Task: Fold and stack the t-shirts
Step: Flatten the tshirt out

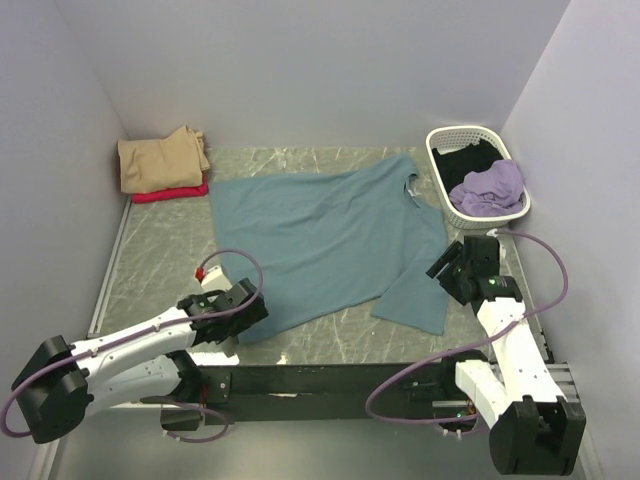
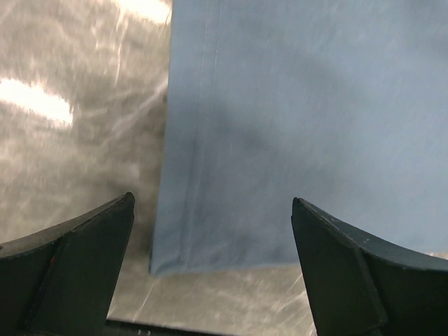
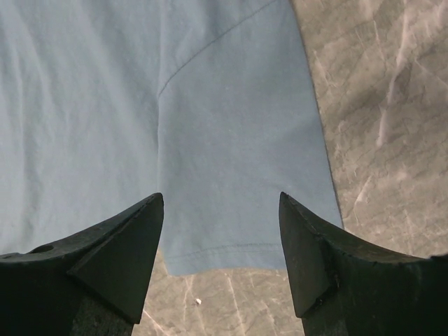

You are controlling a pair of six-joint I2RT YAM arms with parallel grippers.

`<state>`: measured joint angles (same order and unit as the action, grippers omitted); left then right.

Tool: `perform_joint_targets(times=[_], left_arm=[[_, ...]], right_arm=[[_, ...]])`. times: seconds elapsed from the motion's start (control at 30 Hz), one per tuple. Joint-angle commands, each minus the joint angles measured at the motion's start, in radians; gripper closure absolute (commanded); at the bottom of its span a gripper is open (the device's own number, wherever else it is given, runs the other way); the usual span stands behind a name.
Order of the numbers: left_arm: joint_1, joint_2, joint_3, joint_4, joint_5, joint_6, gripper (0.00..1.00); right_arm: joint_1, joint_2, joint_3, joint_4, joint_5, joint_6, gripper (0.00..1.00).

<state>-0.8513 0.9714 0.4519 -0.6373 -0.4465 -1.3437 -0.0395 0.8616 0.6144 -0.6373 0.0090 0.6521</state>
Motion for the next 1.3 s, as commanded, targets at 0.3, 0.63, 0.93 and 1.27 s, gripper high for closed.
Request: perform_joint_targets(times=[0.3, 0.63, 0.93, 1.27], left_arm=[[-0.117, -0.025, 0.002, -0.059, 0.106, -0.103, 0.01], [-0.117, -0.033, -0.016, -0.038, 0.115, -0.057, 0.00], [-0.117, -0.056, -0.024, -0.029, 0.091, -0.061, 0.01], [-0.117, 0.038, 0.045, 0.005, 0.063, 0.003, 0.00]], right_arm=[[0.024, -0.108, -0.068, -0.114, 0.104, 0.188, 0.31], [0.168, -0.203, -0.097, -0.300, 0.269, 0.340, 0.27], [0.254, -0.168, -0.163, -0.260, 0.270, 0.446, 0.21], [0.253, -0.092, -0.163, -0.237, 0.295, 0.491, 0.20]])
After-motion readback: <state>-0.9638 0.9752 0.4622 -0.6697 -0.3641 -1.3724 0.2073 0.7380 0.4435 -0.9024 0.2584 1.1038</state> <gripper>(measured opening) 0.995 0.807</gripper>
